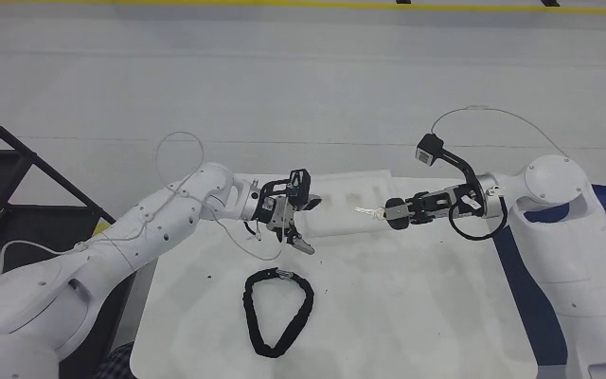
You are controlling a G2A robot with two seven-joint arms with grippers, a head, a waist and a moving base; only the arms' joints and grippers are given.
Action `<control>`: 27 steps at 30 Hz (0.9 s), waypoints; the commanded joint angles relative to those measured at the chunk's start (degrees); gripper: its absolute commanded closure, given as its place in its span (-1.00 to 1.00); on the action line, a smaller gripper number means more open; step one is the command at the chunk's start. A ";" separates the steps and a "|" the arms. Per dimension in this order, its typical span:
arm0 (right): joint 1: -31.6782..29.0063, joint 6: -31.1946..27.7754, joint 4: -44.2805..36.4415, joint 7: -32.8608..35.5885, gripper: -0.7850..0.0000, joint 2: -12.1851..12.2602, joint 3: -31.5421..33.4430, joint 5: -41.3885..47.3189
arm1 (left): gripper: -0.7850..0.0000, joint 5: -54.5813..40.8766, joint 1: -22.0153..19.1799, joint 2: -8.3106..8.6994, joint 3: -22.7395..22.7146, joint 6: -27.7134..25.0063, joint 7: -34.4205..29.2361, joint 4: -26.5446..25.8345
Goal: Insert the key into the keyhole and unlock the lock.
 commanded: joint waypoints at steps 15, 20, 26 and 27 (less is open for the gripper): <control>0.00 0.00 0.00 0.00 1.00 0.00 0.00 0.00 | -1.00 3.21 2.19 -1.26 -0.05 0.00 -4.28 4.16; 0.00 0.00 0.00 0.00 1.00 0.00 0.00 0.00 | -1.00 3.21 2.19 -1.26 -0.05 0.00 -4.28 4.16; 0.00 0.00 0.00 0.00 1.00 0.00 0.00 0.00 | -1.00 3.21 2.19 -1.26 -0.05 0.00 -4.28 4.16; 0.00 0.00 0.00 0.00 1.00 0.00 0.00 0.00 | -1.00 3.23 2.68 -1.23 -0.10 0.55 -4.23 4.19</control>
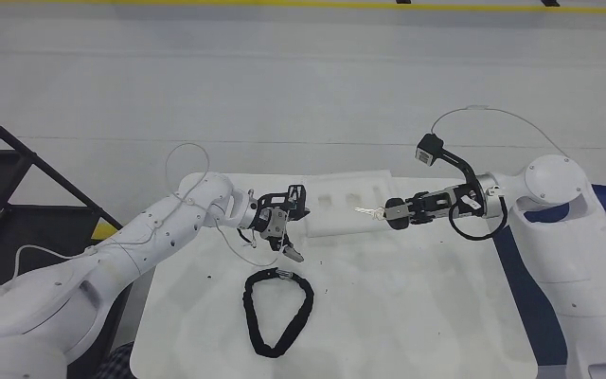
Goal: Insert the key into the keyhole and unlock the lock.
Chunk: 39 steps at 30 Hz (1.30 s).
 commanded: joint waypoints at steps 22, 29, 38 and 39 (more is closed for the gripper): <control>0.00 0.00 0.00 0.00 1.00 0.00 0.00 0.00 | -1.00 45.31 11.25 7.20 -2.04 6.54 41.97 0.84; 0.00 0.00 0.00 0.00 1.00 0.00 0.00 0.00 | -1.00 46.88 12.95 4.65 -1.53 8.19 41.77 3.47; 0.00 0.00 0.00 0.00 1.00 0.00 0.00 0.00 | -1.00 51.13 13.10 1.74 -0.88 8.41 46.15 8.06; 0.00 0.00 0.00 0.00 1.00 0.00 0.00 0.00 | -1.00 51.78 13.00 1.56 -0.85 8.51 46.91 8.59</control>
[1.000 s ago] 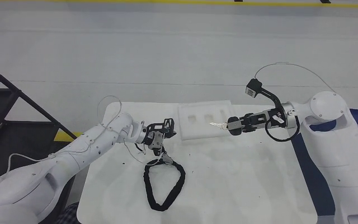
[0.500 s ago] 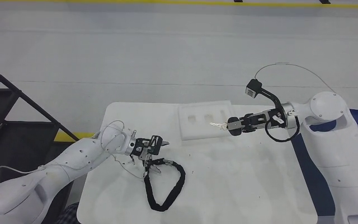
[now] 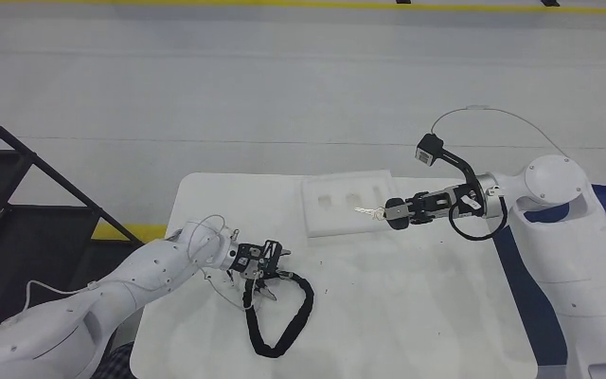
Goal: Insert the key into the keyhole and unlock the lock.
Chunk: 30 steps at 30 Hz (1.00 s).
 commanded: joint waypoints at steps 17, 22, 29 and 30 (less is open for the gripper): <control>0.00 0.00 0.00 0.00 1.00 0.00 0.00 0.00 | -0.15 5.96 -0.24 -2.87 -0.28 1.38 1.78 5.22; 0.00 0.00 0.00 0.00 1.00 0.00 0.00 0.00 | 0.04 5.60 0.03 -3.46 -0.83 1.13 1.76 5.61; 0.00 0.00 0.00 0.00 1.00 0.00 0.00 0.00 | 1.00 5.22 0.32 -4.22 -1.39 -0.38 1.44 6.56; 0.00 0.00 0.00 0.00 1.00 0.00 0.00 0.00 | 1.00 5.26 0.28 -4.30 -1.47 -0.61 1.47 6.75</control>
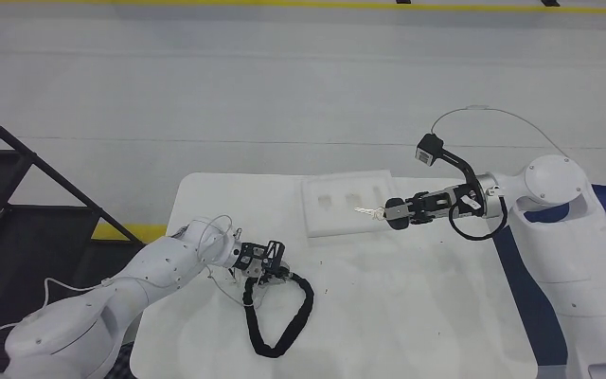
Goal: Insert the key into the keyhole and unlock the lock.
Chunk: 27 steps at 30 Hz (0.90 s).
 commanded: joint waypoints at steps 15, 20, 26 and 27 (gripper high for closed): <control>0.00 0.00 0.00 0.00 1.00 0.00 0.00 0.00 | 1.00 -3.80 -0.77 2.82 -6.27 -0.58 2.96 -5.97; 0.00 0.00 0.00 0.00 1.00 0.00 0.00 0.00 | 1.00 -6.45 0.62 5.32 -9.68 -2.92 1.04 -12.15; -0.46 4.98 -5.15 0.00 1.00 0.68 -0.15 -2.89 | 1.00 -14.94 3.67 8.00 -15.68 -3.17 -6.50 -21.52; -0.50 6.20 -6.13 0.00 1.00 0.84 -0.08 -2.96 | 1.00 -16.58 4.37 8.47 -16.77 -3.07 -7.78 -23.14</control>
